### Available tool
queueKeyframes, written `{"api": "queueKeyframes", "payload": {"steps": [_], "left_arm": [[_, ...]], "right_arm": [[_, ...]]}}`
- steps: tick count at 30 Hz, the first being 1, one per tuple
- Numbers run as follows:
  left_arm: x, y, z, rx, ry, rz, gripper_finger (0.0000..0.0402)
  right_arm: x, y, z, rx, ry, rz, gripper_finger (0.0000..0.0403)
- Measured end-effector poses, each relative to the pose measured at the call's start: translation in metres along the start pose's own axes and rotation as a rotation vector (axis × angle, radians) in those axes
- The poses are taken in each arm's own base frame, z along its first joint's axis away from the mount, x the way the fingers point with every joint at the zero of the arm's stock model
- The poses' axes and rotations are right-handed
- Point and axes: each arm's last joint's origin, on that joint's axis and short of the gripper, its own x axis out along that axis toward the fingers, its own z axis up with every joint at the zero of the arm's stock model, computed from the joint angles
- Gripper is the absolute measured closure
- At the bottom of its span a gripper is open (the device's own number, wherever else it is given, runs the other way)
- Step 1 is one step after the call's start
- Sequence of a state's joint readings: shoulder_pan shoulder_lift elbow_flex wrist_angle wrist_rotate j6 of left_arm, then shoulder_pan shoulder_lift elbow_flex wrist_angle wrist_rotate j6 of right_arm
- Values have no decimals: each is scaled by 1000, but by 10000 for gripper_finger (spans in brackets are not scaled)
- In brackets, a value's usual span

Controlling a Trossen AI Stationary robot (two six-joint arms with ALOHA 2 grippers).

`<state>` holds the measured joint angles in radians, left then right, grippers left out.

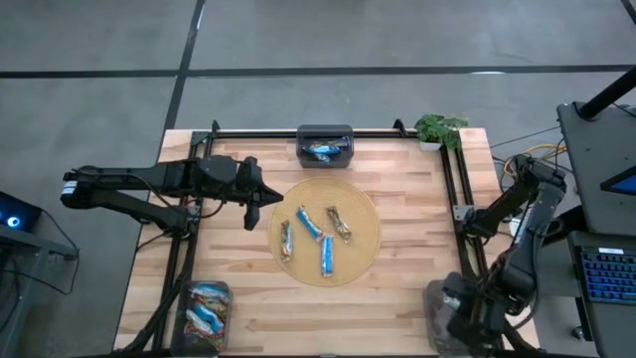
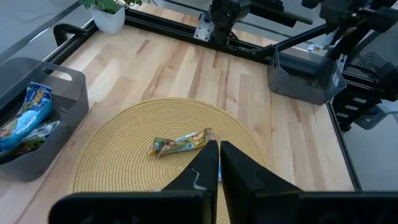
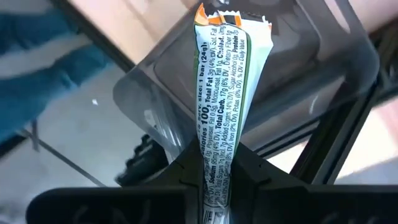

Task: Pick and place Granola Bars by type
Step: Put the yellow granola bar into the right black bin

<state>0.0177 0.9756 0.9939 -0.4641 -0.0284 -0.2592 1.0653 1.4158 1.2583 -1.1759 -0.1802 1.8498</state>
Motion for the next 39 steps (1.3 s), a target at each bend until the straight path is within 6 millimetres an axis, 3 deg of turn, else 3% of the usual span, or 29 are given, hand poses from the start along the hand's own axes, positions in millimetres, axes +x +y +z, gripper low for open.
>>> {"api": "queueKeyframes", "payload": {"steps": [13,25,39], "left_arm": [[0,0,0,-1,0,0,401],[0,0,0,2,1,0,401],[0,0,0,-2,1,0,401]], "right_arm": [[7,-3,-1,328,-5,-18,374],[42,17,3,360,-41,-12,371],[59,27,8,385,-68,-29,245]]}}
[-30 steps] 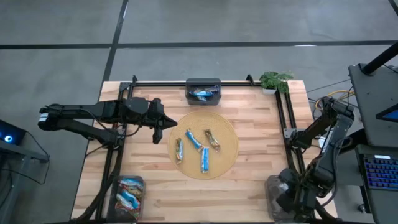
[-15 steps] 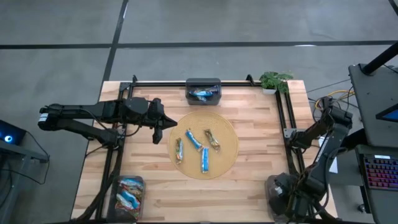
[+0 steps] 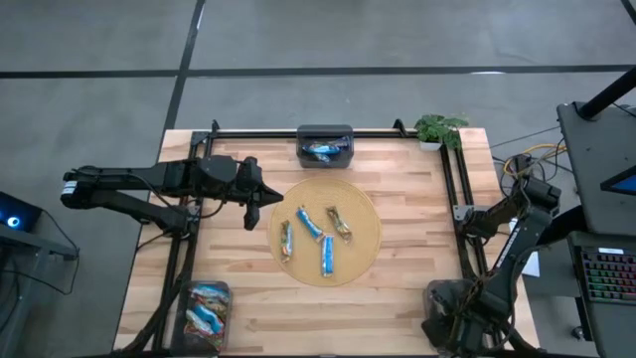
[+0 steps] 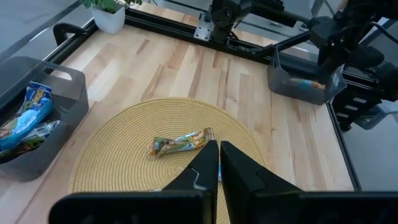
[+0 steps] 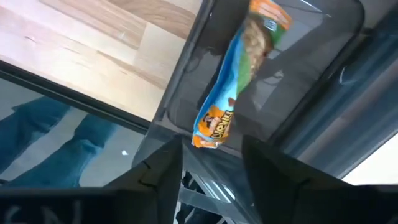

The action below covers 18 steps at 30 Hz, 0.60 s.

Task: Pick and place Granola Bars by type
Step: Put the yellow granola bar into the right black bin

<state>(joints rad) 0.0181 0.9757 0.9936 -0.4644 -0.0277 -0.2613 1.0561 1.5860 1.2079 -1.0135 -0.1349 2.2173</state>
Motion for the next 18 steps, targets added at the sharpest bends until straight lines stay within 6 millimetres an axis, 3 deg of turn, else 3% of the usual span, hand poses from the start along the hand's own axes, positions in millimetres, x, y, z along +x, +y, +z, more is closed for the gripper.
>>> {"api": "queueKeyframes", "payload": {"steps": [9,18], "left_arm": [[0,0,0,-3,0,0,401],[0,-1,2,-5,-18,-5,401]], "right_arm": [[-11,5,13,-39,-128,115,240],[-44,10,40,-171,-364,302,263]]}}
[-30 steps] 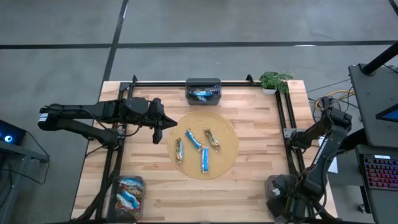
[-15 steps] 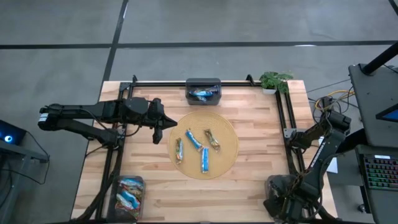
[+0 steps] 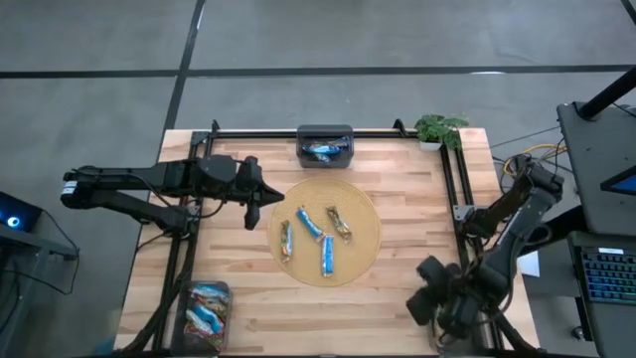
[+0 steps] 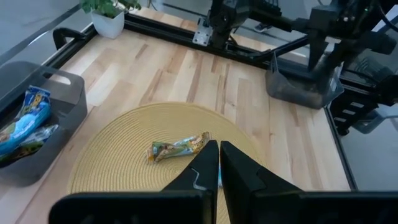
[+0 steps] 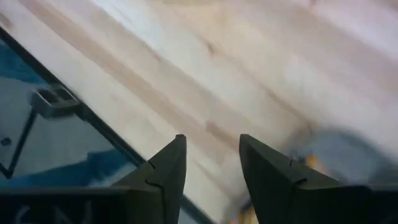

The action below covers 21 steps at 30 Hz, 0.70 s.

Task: Pick and place Granola Bars by type
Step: Put the yellow granola bar into the right black bin

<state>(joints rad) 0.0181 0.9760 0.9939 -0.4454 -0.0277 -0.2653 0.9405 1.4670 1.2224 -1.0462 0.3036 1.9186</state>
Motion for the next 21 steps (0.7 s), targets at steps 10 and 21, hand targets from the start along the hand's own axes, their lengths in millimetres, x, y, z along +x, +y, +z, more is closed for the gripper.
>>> {"api": "queueKeyframes", "payload": {"steps": [10,21], "left_arm": [[0,-1,3,4,-26,-7,401],[0,-1,3,35,-28,-7,401]], "right_arm": [[-21,0,45,-130,-135,86,249],[-68,-21,87,-222,-412,212,371]]}}
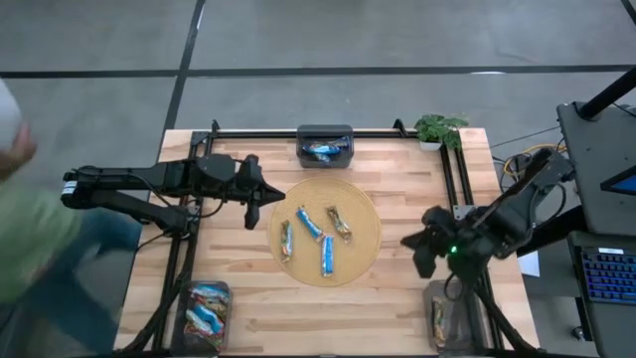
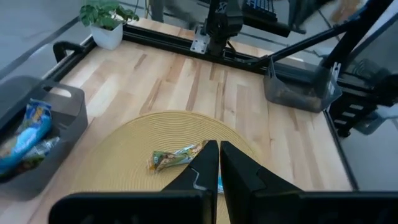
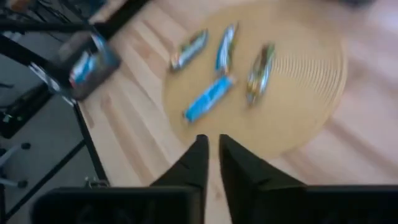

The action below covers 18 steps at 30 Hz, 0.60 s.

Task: Pick and place Granola Bars by type
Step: Put the yellow granola bar into the right black bin

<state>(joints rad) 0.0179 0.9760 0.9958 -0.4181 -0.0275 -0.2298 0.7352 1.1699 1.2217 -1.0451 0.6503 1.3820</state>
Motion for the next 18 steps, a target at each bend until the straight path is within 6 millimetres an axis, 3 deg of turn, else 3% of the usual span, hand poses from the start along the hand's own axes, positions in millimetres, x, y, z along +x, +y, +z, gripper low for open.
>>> {"api": "queueKeyframes", "payload": {"steps": [3,11,18], "left_arm": [[0,0,1,53,-7,-2,401],[-7,-5,19,107,-46,-44,401],[-5,-10,31,52,162,-69,378]], "right_arm": [[-9,-9,14,-42,-53,17,390],[-20,-29,40,-80,-124,9,392],[-20,-34,48,-101,-144,-15,392]]}}
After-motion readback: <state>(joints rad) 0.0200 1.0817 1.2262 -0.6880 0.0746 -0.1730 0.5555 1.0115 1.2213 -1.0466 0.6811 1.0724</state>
